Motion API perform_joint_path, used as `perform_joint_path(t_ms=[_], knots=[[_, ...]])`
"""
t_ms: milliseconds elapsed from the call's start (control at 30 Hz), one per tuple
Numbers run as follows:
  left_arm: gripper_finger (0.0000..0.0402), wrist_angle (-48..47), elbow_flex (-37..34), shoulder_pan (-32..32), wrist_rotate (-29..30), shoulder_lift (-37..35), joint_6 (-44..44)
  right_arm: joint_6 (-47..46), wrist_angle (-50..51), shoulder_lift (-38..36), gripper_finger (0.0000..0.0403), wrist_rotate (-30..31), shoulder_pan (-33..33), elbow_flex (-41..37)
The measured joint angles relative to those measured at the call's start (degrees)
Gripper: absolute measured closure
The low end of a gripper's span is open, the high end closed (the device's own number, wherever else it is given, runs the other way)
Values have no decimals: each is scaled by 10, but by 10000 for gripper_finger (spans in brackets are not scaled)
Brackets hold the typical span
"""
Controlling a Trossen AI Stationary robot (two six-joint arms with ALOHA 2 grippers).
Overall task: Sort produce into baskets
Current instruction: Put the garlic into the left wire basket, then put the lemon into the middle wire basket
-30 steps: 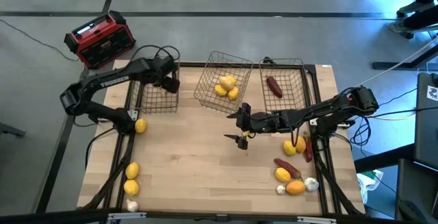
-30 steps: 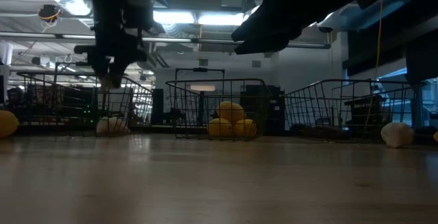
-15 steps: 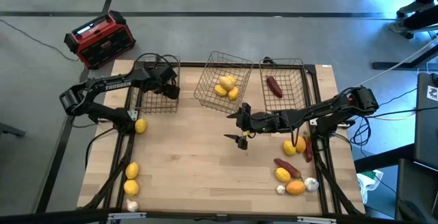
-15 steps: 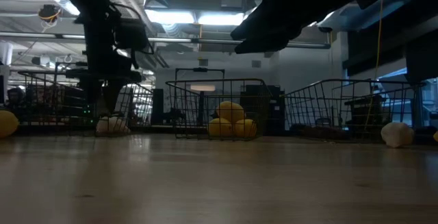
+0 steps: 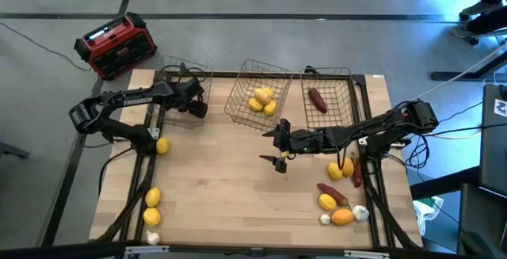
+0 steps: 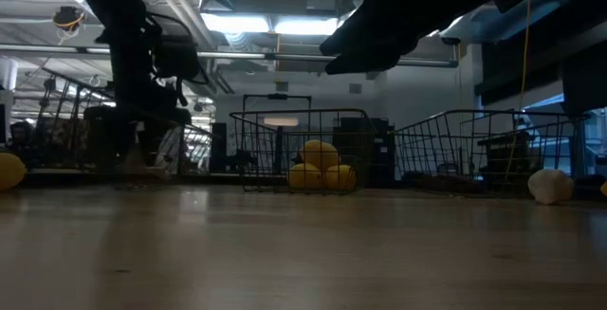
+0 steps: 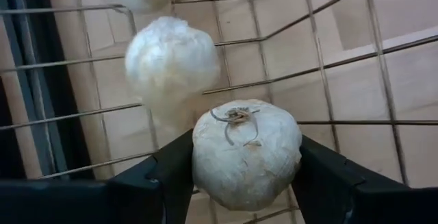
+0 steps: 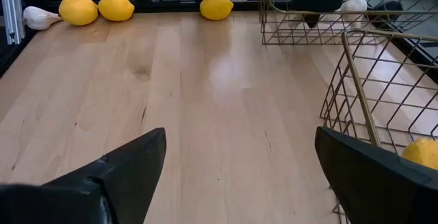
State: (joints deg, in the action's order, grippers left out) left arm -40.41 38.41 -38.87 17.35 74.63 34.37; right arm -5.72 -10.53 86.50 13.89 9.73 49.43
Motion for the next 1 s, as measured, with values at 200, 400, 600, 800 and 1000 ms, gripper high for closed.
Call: perform_joint_path(t_ms=[200,400,600,800,1000], knots=[[172,4,0,0,0,0,0,0,0,0,31,0,0,0],[129,5,0,0,-1,0,0,0,0,0,31,0,0,0],[117,-13,10,0,-4,-12,-11,0,0,0,31,0,0,0],[120,-47,51,0,-4,-31,-17,0,0,0,31,0,0,0],[121,-101,106,15,-8,-35,-30,0,0,0,31,0,0,0]])
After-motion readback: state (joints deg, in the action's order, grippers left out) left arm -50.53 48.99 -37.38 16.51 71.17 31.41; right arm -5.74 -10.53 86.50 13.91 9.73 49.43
